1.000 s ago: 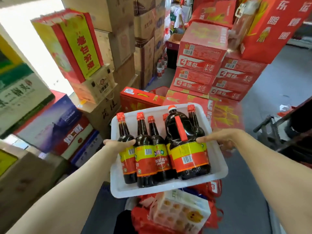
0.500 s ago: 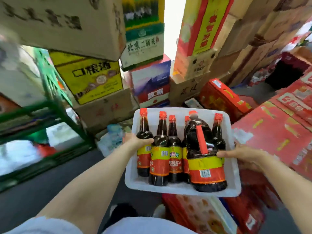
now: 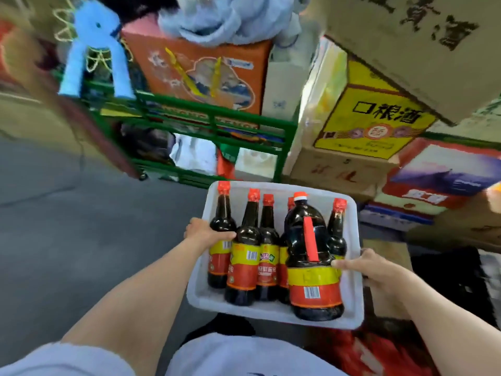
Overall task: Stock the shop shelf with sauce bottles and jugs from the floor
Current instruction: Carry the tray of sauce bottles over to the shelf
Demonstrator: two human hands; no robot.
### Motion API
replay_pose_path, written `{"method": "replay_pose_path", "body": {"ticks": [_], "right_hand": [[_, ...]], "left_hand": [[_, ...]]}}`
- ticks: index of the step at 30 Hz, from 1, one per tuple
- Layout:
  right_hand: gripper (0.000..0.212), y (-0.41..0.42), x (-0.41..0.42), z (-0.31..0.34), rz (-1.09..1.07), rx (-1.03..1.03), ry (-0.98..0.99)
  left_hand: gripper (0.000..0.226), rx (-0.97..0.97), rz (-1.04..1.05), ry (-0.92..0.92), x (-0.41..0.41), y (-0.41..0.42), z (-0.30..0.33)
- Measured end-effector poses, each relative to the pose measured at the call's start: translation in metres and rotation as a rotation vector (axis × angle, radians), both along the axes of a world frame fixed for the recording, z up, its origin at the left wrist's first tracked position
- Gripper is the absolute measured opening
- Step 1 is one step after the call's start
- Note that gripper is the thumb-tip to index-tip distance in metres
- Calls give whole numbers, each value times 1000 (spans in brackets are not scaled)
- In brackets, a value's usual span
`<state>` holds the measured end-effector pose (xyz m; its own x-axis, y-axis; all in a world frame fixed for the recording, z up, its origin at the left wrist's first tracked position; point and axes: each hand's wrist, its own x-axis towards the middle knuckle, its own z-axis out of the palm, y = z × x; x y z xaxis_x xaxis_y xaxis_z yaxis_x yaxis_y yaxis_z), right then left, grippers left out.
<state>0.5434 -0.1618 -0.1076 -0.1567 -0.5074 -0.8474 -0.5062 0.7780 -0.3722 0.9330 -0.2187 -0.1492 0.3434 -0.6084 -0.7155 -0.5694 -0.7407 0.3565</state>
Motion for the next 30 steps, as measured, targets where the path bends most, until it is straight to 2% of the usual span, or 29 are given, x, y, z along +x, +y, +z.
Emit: {"method": "replay_pose_path", "body": {"ticks": [4, 8, 11, 12, 15, 18, 21, 23, 25, 30], "right_hand": [[131, -79, 68, -40, 197, 99, -30], [128, -165, 130, -87, 400, 123, -12], [143, -216, 213, -53, 567, 129, -33], [141, -232, 240, -40, 615, 129, -33], [118, -275, 314, -24, 785, 129, -101], [134, -318, 379, -20, 928, 125, -139], [105, -346, 444, -12, 1022, 159, -169], [87, -362, 483, -14, 1094, 158, -138], [77, -373, 520, -17, 1130, 184, -145], [105, -381, 612, -24, 1212, 173, -108]], "left_hand": [[129, 6, 208, -4, 93, 4, -3], [132, 18, 418, 11, 162, 14, -8], [121, 21, 568, 3, 200, 23, -12], [117, 34, 612, 1, 210, 26, -14], [116, 73, 744, -6, 233, 38, -21], [116, 69, 914, 21, 248, 47, -22], [120, 64, 1053, -4, 268, 45, -20], [115, 73, 1117, -19, 285, 43, -19], [110, 74, 1189, -23, 303, 42, -17], [113, 54, 1304, -5, 365, 44, -26]]}}
